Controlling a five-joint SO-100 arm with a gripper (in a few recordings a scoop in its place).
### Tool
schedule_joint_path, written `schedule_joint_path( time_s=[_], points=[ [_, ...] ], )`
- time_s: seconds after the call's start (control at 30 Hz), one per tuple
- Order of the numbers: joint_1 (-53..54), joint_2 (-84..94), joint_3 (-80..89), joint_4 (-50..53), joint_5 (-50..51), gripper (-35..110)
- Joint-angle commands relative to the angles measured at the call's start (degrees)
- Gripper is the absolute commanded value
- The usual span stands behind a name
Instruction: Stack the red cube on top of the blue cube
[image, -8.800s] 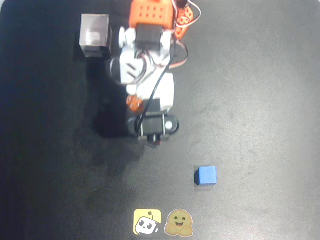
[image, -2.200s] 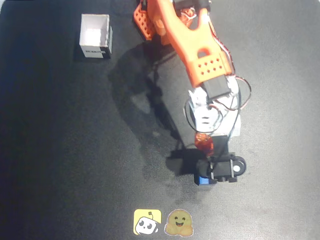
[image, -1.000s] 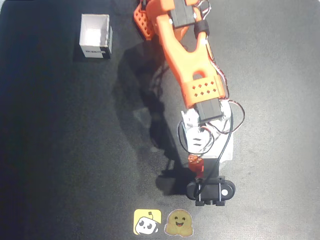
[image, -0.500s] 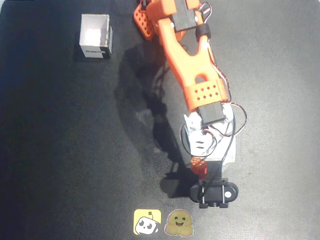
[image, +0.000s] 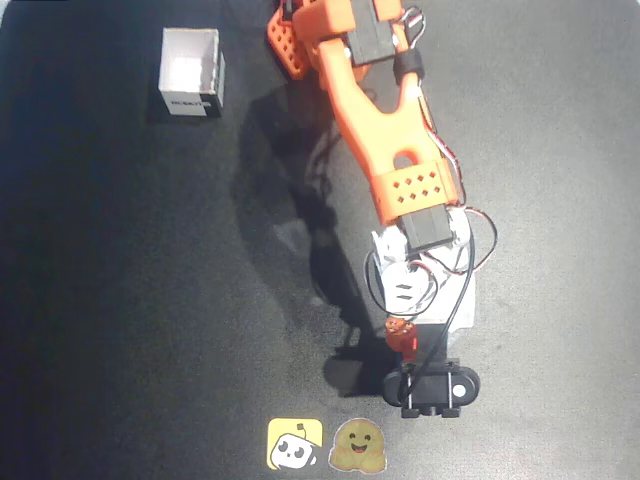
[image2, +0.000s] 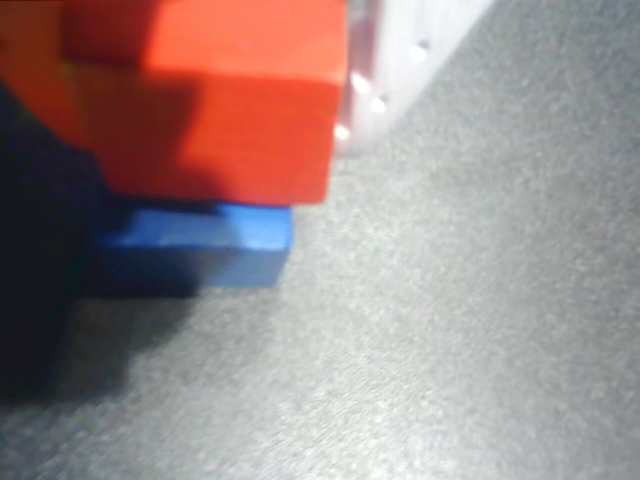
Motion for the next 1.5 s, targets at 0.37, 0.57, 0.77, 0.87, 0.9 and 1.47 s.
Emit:
schedule_joint_path(
  time_s=[0.37, 0.57, 0.77, 0.87, 0.9, 1.47],
  points=[
    [0.3, -0.4, -2.8, -1.0, 0.2, 1],
    [0.4, -0.4, -2.9, -1.2, -0.4, 4],
    [0.4, -0.4, -2.9, -1.7, -0.9, 12],
    [0.4, -0.3, -2.9, -1.9, -1.0, 14],
    [0.4, -0.3, -2.9, -2.0, -1.1, 15],
    [0.3, 0.7, -2.6, -4.4, -2.5, 26]
  ],
)
